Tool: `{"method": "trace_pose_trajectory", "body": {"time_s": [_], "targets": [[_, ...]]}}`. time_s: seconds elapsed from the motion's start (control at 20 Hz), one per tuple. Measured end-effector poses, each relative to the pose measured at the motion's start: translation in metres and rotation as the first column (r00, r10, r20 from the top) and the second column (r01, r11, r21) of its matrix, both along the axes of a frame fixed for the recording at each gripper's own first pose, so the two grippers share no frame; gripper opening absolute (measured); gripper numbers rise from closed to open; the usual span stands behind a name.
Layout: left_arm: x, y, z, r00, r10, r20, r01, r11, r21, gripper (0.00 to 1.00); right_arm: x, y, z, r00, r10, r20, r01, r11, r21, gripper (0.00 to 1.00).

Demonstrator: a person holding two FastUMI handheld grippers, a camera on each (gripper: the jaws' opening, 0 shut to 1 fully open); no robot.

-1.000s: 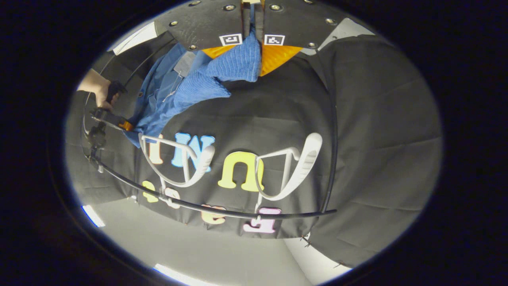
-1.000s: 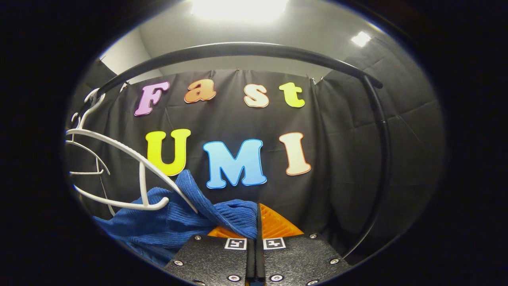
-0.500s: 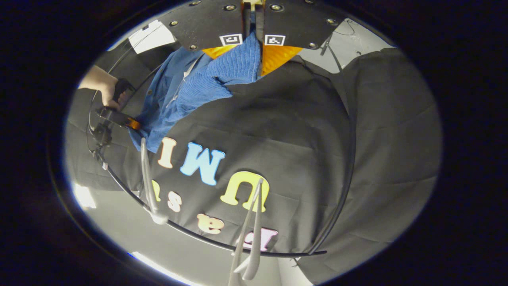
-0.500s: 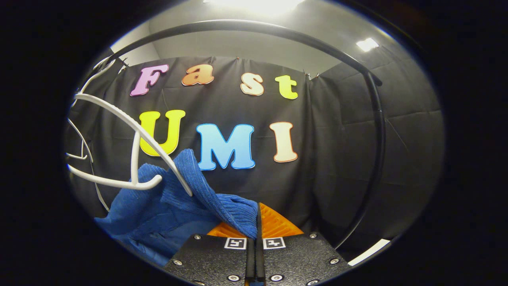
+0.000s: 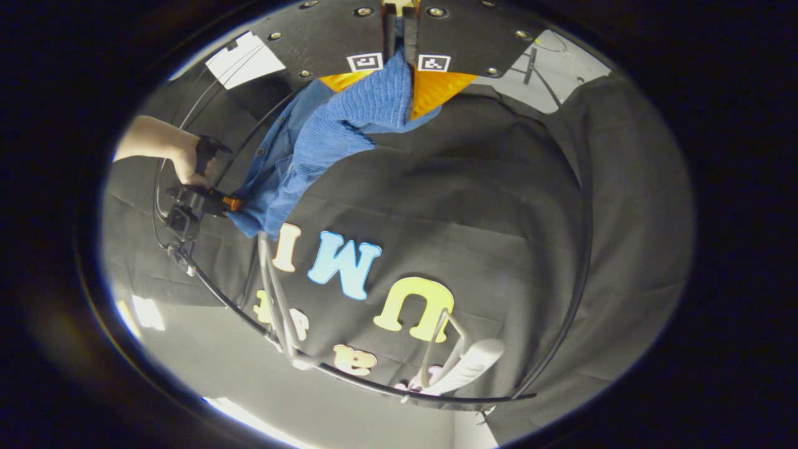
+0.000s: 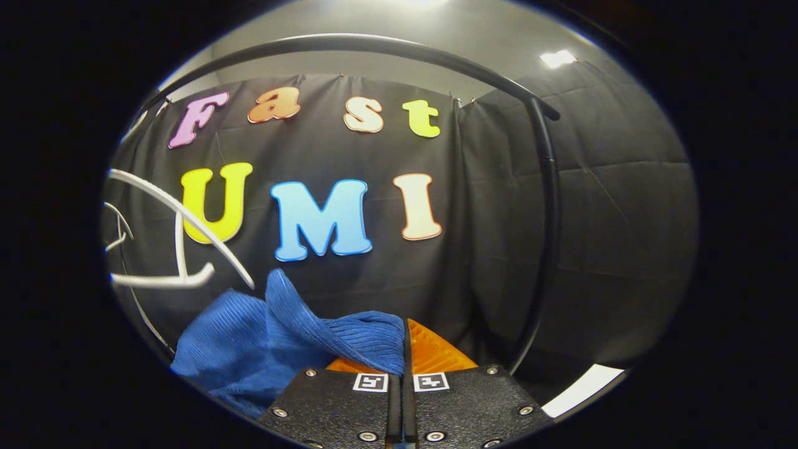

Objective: Grasp the clothes on the hanger with both hands and then place them into the laundry hamper below.

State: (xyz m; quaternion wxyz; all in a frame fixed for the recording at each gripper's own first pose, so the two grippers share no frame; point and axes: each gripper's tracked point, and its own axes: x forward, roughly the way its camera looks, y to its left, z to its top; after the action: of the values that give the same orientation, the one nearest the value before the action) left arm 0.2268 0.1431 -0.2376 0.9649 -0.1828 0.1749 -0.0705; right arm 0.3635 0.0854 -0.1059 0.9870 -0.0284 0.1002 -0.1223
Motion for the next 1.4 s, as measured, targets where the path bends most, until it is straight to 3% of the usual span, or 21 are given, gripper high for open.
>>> {"method": "trace_pose_trajectory", "body": {"time_s": [0.1, 0.25, 0.5, 0.7, 1.0, 1.4], "targets": [[0.009, -0.002, 0.007, 1.0, -0.016, 0.004, 0.016, 1.0, 0.01, 0.07, -0.004, -0.004, -0.006, 1.0, -0.016, -0.016, 0.017, 0.999, 0.035, 0.01], [0.018, -0.002, 0.02, 0.999, -0.018, 0.034, 0.017, 0.999, 0.03, 0.04, -0.024, -0.015, -0.001, 1.0, 0.012, 0.019, -0.012, 1.0, -0.004, 0.01], [-0.009, 0.006, 0.039, 0.997, 0.015, 0.071, -0.018, 0.999, 0.038, 0.04, -0.079, -0.01, 0.025, 0.992, 0.102, 0.07, -0.099, 0.994, -0.046, 0.01], [-0.031, 0.005, 0.061, 0.996, 0.014, 0.087, -0.023, 0.995, 0.099, 0.05, -0.129, 0.0, 0.032, 0.987, 0.14, 0.077, -0.143, 0.989, 0.028, 0.01], [-0.052, -0.017, 0.058, 0.998, -0.016, 0.058, 0.006, 0.985, 0.17, 0.04, -0.189, 0.005, -0.009, 0.984, 0.169, -0.052, -0.165, 0.983, 0.079, 0.01], [-0.062, -0.046, -0.006, 0.995, -0.07, -0.064, 0.081, 0.977, 0.198, 0.06, -0.249, 0.035, -0.095, 0.936, 0.244, -0.253, -0.214, 0.967, 0.14, 0.01]]}}
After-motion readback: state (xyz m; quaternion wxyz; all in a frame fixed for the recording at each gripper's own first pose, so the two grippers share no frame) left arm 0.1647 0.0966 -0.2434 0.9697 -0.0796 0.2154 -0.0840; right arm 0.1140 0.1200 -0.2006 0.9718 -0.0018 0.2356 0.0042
